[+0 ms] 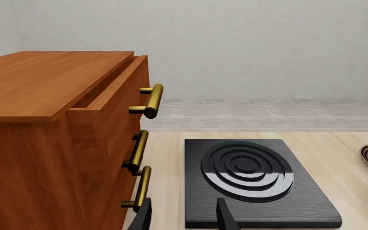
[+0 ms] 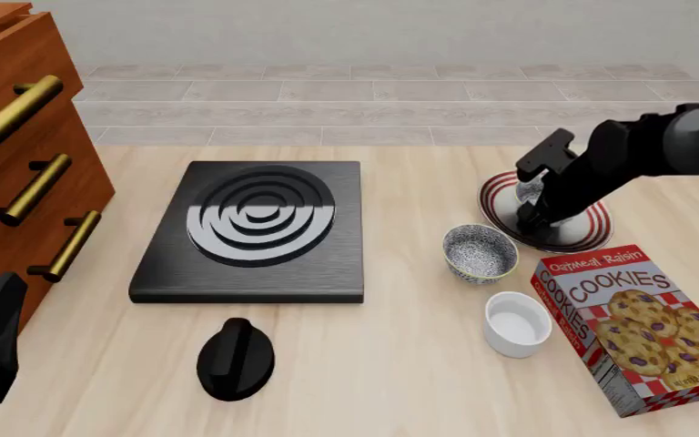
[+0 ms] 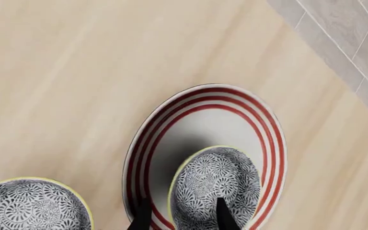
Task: Pick the akita bowl from table center and place it on the plate.
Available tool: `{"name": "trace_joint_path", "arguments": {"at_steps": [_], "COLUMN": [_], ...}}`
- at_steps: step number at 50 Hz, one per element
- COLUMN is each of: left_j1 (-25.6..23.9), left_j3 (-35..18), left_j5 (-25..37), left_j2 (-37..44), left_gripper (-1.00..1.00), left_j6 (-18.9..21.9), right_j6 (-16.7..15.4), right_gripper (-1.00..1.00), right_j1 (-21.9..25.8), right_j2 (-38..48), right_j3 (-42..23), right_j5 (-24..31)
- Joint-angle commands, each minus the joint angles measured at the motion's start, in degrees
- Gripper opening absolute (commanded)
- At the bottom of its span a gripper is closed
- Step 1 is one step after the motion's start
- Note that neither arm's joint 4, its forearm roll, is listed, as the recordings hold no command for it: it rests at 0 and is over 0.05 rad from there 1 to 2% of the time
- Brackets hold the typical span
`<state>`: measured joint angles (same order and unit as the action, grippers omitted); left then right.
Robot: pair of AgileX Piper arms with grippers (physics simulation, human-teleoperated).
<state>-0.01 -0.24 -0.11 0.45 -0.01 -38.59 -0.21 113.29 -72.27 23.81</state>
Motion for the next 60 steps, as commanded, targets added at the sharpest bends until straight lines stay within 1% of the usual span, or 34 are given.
{"name": "trace_joint_path", "arguments": {"at_steps": [1, 16, 18, 20, 22, 24, 26, 29, 30, 31, 33, 35, 42, 49, 50, 52, 56, 57, 58, 59, 60], "left_j1": [0.0, 0.0, 0.0, 0.0, 0.0, 0.0, 0.0, 0.0, 0.0, 0.0, 0.0, 0.0, 0.0, 0.0, 0.0, 0.0, 0.0, 0.0, 0.0, 0.0, 0.0], "left_j3": [0.0, 0.0, 0.0, 0.0, 0.0, 0.0, 0.0, 0.0, 0.0, 0.0, 0.0, 0.0, 0.0, 0.0, 0.0, 0.0, 0.0, 0.0, 0.0, 0.0, 0.0], "left_j5": [0.0, 0.0, 0.0, 0.0, 0.0, 0.0, 0.0, 0.0, 0.0, 0.0, 0.0, 0.0, 0.0, 0.0, 0.0, 0.0, 0.0, 0.0, 0.0, 0.0, 0.0], "left_j2": [0.0, 0.0, 0.0, 0.0, 0.0, 0.0, 0.0, 0.0, 0.0, 0.0, 0.0, 0.0, 0.0, 0.0, 0.0, 0.0, 0.0, 0.0, 0.0, 0.0, 0.0], "left_gripper": [1.0, 1.0, 1.0, 1.0, 1.0, 1.0, 1.0, 1.0, 1.0, 1.0, 1.0, 1.0, 1.0, 1.0, 1.0, 1.0, 1.0, 1.0, 1.0, 1.0, 1.0], "left_j6": [0.0, 0.0, 0.0, 0.0, 0.0, 0.0, 0.0, 0.0, 0.0, 0.0, 0.0, 0.0, 0.0, 0.0, 0.0, 0.0, 0.0, 0.0, 0.0, 0.0, 0.0], "right_j6": [-0.7, -1.6, -1.3, -0.2, -0.3, 0.3, 0.5, -0.4, -0.9, 0.1, 0.0, 0.4, 0.3, -0.3, -0.9, -0.8, -1.1, -0.6, -0.6, 0.4, 0.4], "right_gripper": [1.0, 1.0, 1.0, 1.0, 1.0, 1.0, 1.0, 1.0, 1.0, 1.0, 1.0, 1.0, 1.0, 1.0, 1.0, 1.0, 1.0, 1.0, 1.0, 1.0, 1.0], "right_j1": [-0.1, 0.4, 0.9, 1.2, 2.0, 2.5, 2.7, 2.5, 2.7, 3.2, 4.2, 4.5, 5.8, 5.6, 5.3, 5.3, 5.3, 5.7, 5.7, 6.9, 6.9], "right_j2": [-0.3, -2.7, -3.4, -4.4, -5.2, -5.8, -6.6, -8.0, -9.0, -9.8, -11.6, -13.0, -19.0, -25.9, -27.0, -28.2, -33.2, -35.5, -35.5, -38.3, -38.3], "right_j3": [-0.3, 0.5, 0.9, 0.9, 2.1, 2.5, 2.9, 4.2, 4.9, 5.0, 6.2, 6.9, 11.3, 16.0, 17.0, 17.6, 21.1, 22.1, 22.2, 23.4, 23.5], "right_j5": [0.2, 0.9, 0.8, 1.2, 0.8, 0.3, 0.2, -0.5, -1.1, -0.9, -2.0, -1.7, -2.2, -3.4, -3.9, -4.5, -6.2, -6.6, -6.6, -6.6, -6.6]}}
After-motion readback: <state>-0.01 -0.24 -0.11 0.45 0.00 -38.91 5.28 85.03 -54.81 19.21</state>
